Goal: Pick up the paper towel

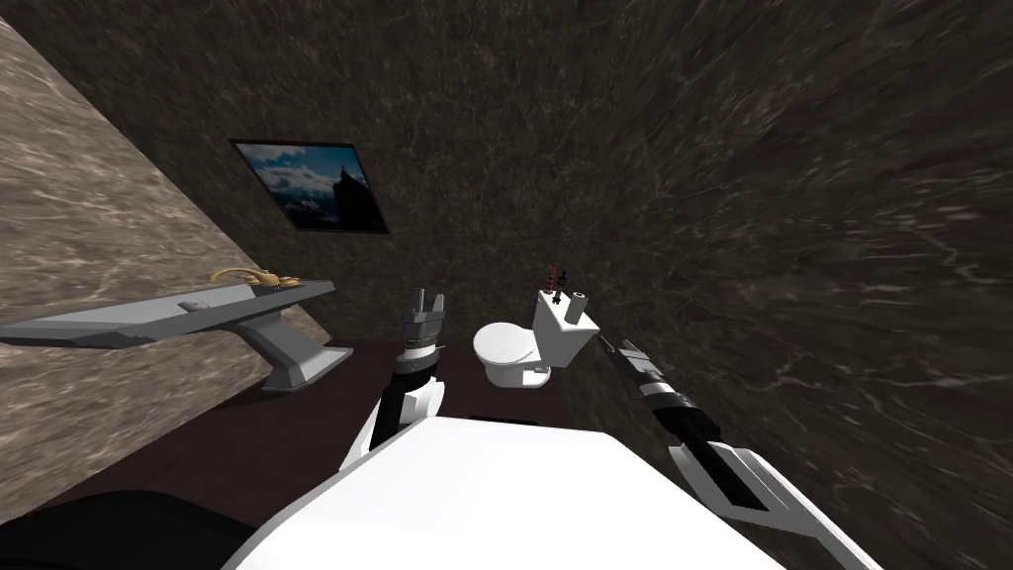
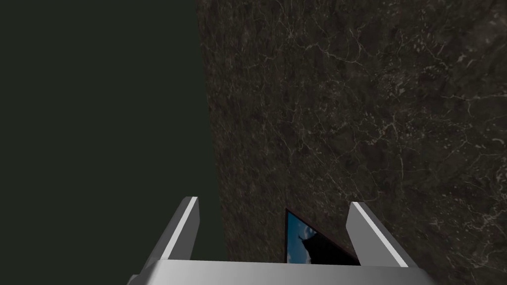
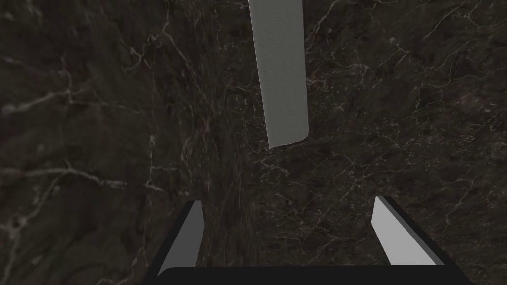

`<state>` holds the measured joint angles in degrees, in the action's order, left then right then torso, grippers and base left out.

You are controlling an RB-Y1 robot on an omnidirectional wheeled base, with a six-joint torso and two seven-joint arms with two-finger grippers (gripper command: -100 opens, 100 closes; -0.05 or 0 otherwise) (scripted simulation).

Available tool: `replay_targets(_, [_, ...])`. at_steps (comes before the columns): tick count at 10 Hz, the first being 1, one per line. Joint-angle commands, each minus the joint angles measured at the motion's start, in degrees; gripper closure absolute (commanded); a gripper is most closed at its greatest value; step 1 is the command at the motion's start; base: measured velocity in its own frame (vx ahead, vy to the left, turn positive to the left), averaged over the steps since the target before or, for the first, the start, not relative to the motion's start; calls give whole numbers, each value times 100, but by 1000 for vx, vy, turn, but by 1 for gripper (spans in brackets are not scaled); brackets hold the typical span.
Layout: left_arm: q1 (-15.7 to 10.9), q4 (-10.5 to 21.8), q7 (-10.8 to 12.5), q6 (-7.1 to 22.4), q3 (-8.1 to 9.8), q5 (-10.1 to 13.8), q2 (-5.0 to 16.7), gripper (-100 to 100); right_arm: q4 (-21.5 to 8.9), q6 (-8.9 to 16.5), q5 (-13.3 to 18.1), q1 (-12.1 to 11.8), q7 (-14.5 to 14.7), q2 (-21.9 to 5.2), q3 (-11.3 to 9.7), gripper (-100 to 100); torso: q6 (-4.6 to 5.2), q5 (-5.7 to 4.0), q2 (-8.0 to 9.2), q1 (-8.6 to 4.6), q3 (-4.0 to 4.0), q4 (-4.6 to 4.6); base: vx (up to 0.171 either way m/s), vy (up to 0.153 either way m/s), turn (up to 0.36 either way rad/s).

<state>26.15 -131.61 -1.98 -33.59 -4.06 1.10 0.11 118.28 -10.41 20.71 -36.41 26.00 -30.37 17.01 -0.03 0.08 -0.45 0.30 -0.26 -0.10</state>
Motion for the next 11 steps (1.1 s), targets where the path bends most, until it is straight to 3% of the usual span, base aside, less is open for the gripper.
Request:
replay_targets(1, [0,0,0,0,0,0,0,0,-249,16,56,79,-47,-191,18,-100,0,0,0,0,0,0,128,57,4])
replay_targets(6, [1,0,0,0,0,0,0,0,-644,104,170,245,-209,-668,52,-100,-2,-3,-36,-12,-21,-8,178,53,28])
replay_targets(10, [1,0,0,0,1,0,1,0,-720,123,187,333,-251,-763,67,-100,-2,-8,-46,-35,-27,-10,181,-1,53])
replay_targets(11, [0,0,0,0,1,0,1,0,-725,120,187,339,-253,-766,69,0,1,-8,-11,-34,-9,-5,20,-2,0])
